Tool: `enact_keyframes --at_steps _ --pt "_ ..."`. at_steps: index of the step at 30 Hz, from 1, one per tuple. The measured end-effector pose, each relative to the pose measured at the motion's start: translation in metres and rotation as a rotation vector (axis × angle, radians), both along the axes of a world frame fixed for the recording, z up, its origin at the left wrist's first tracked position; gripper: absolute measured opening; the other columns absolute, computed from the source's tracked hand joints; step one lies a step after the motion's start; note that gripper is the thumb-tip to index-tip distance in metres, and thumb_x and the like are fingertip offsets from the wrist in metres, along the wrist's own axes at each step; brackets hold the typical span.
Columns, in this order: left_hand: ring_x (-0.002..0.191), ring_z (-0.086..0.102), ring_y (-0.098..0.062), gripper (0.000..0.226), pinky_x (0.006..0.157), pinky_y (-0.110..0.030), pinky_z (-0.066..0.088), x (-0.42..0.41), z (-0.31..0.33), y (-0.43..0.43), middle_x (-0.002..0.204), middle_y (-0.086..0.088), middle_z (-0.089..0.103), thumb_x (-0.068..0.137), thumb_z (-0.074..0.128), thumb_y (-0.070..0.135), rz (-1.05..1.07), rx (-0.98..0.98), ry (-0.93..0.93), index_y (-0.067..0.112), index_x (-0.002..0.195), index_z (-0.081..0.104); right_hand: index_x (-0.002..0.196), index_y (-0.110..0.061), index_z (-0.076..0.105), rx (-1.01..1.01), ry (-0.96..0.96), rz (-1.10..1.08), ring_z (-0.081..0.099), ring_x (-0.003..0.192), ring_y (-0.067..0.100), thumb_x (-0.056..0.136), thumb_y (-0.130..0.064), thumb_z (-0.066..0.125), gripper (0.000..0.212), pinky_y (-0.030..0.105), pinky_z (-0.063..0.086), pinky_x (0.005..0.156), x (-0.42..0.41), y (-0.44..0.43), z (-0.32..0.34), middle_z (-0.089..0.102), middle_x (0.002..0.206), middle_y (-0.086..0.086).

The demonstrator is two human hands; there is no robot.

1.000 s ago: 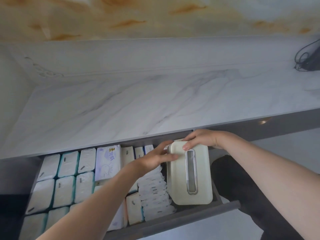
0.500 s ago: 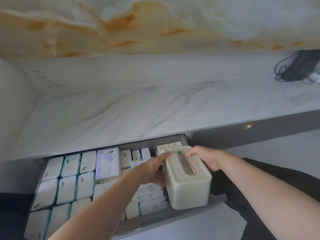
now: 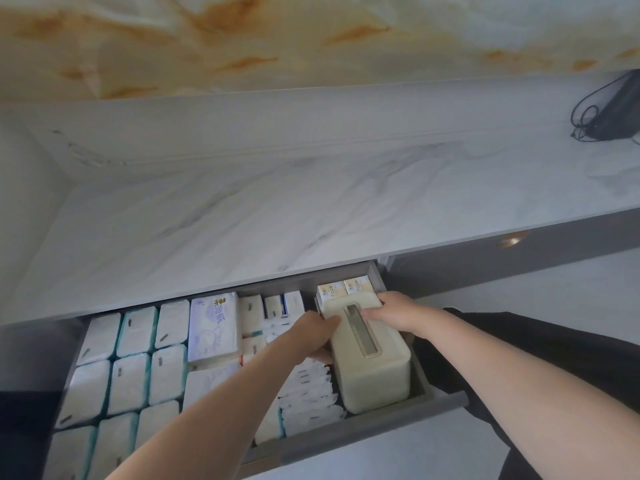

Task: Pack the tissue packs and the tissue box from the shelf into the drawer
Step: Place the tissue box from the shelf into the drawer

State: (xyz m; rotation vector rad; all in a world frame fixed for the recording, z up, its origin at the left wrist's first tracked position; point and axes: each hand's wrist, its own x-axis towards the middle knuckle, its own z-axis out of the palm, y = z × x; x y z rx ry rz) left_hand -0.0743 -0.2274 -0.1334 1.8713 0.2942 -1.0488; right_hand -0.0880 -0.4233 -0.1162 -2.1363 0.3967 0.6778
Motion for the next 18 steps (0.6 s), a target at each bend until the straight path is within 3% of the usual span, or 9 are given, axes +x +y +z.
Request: enact_keyframes --at_steps 3,5,8,11,12,14,16,18 --pt "0.099 0.07 -0.026 0.037 0.089 -0.042 0.058 -0.004 -0.008 0.003 0.114 -0.011 0.07 0.094 0.063 0.023 -0.07 -0.115 0.064 0.005 0.125 0.057 0.119 -0.024 0.067 -0.065 -0.047 0.075 0.063 0.1 0.014 0.09 -0.03 0.072 0.031 0.027 0.048 0.083 0.002 0.0 -0.002 0.069 0.109 -0.007" --pt "0.097 0.07 -0.024 0.035 0.084 -0.039 0.059 -0.004 -0.011 0.002 0.111 -0.008 0.07 0.092 0.066 0.023 -0.102 -0.093 -0.012 0.006 0.121 0.059 0.119 -0.023 0.068 -0.108 -0.051 0.111 0.064 0.102 0.016 0.088 -0.03 0.074 0.033 0.028 0.048 0.085 0.002 -0.002 -0.004 0.069 0.111 -0.005" --pt "0.084 0.071 -0.02 0.041 0.071 -0.033 0.062 -0.002 -0.002 -0.002 0.099 -0.003 0.07 0.082 0.076 0.031 -0.205 0.104 -0.206 0.012 0.115 0.061 0.11 -0.024 0.071 -0.178 -0.05 0.141 0.066 0.097 0.015 0.083 -0.034 0.079 0.03 0.026 0.048 0.078 0.003 -0.005 -0.005 0.071 0.103 -0.007" --pt "0.089 0.065 -0.019 0.075 0.061 -0.028 0.054 0.001 0.014 -0.003 0.11 -0.003 0.062 0.072 0.081 0.043 -0.36 0.319 -0.468 0.019 0.133 0.044 0.108 -0.026 0.071 -0.299 -0.126 0.188 0.068 0.099 0.017 0.071 -0.042 0.084 0.042 0.026 0.052 0.074 0.006 -0.002 0.001 0.069 0.104 -0.008" --pt "0.097 0.06 -0.02 0.084 0.067 -0.029 0.051 0.001 0.017 -0.002 0.117 -0.005 0.057 0.071 0.08 0.048 -0.464 0.379 -0.554 0.021 0.139 0.038 0.122 -0.027 0.066 -0.366 -0.153 0.248 0.064 0.108 0.019 0.067 -0.045 0.085 0.061 0.03 0.053 0.082 0.008 0.0 0.005 0.064 0.118 -0.006" --pt "0.124 0.044 -0.025 0.1 0.091 -0.037 0.048 -0.001 0.017 0.0 0.14 -0.009 0.038 0.069 0.077 0.059 -0.657 0.407 -0.603 0.026 0.149 0.027 0.152 -0.034 0.031 -0.484 -0.062 0.425 0.049 0.13 0.023 0.06 -0.05 0.087 0.109 0.035 0.047 0.1 0.01 0.002 0.014 0.036 0.148 0.0" --pt "0.145 0.013 -0.029 0.12 0.111 -0.051 0.034 -0.003 0.012 0.003 0.158 0.0 0.004 0.062 0.078 0.067 -0.811 0.373 -0.533 0.031 0.154 0.009 0.157 -0.039 -0.001 -0.518 0.135 0.6 0.031 0.145 0.026 0.056 -0.051 0.091 0.137 0.035 0.044 0.105 0.01 0.003 0.022 0.005 0.163 -0.003" --pt "0.146 0.006 -0.027 0.132 0.112 -0.055 0.031 -0.007 0.006 0.003 0.157 0.009 -0.005 0.054 0.08 0.069 -0.872 0.352 -0.512 0.036 0.152 -0.002 0.154 -0.043 -0.014 -0.525 0.215 0.675 0.019 0.151 0.025 0.053 -0.052 0.093 0.147 0.038 0.036 0.113 0.006 0.002 0.022 -0.01 0.166 -0.005"
